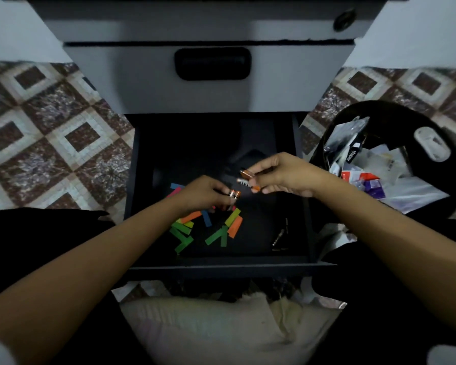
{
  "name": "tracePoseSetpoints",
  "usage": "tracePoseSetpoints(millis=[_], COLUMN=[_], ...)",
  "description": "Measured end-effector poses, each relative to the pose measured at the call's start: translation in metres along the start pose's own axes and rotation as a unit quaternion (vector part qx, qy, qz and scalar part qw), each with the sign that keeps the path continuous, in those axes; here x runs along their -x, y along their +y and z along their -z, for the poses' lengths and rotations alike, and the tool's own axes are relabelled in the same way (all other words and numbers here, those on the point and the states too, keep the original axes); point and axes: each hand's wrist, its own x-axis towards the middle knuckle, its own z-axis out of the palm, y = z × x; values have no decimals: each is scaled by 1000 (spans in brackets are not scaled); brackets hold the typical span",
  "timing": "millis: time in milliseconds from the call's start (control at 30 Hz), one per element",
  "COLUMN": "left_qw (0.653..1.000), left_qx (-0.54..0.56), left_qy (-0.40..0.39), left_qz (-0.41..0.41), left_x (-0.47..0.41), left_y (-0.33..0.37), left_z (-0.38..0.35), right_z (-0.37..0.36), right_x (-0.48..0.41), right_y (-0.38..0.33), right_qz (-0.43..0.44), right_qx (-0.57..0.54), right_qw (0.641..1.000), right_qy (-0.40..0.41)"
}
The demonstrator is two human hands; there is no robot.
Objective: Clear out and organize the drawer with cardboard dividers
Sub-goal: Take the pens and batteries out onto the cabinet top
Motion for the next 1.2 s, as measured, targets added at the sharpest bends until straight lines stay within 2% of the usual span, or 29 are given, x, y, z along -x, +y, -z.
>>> tracePoseSetpoints(millis=[167, 300, 500, 700, 933, 1200], left_qw=[994, 985, 969, 940, 918, 895], left_qx=[100, 126, 149, 138, 88, -63], left_qy=[48, 97, 142, 235, 339, 426], left_qz=[-21, -59, -139, -203, -185, -117], left_x=[16, 33, 64, 93, 95, 73], left_y=[26, 53, 104, 165, 212, 227], left_z=[12, 28, 63, 108, 149, 166], right_z=[-4, -10, -15, -18, -21, -30], right_x=[14, 28, 56, 84, 50, 17], right_y=[-30, -55, -117, -195, -249, -263], right_qz=[65, 117, 215, 297, 264, 239], right_qx=[-103, -137, -93, 5, 90, 219], right_qw=[991, 979, 959, 915, 877, 826], right_qy=[51, 93, 159, 273, 390, 462])
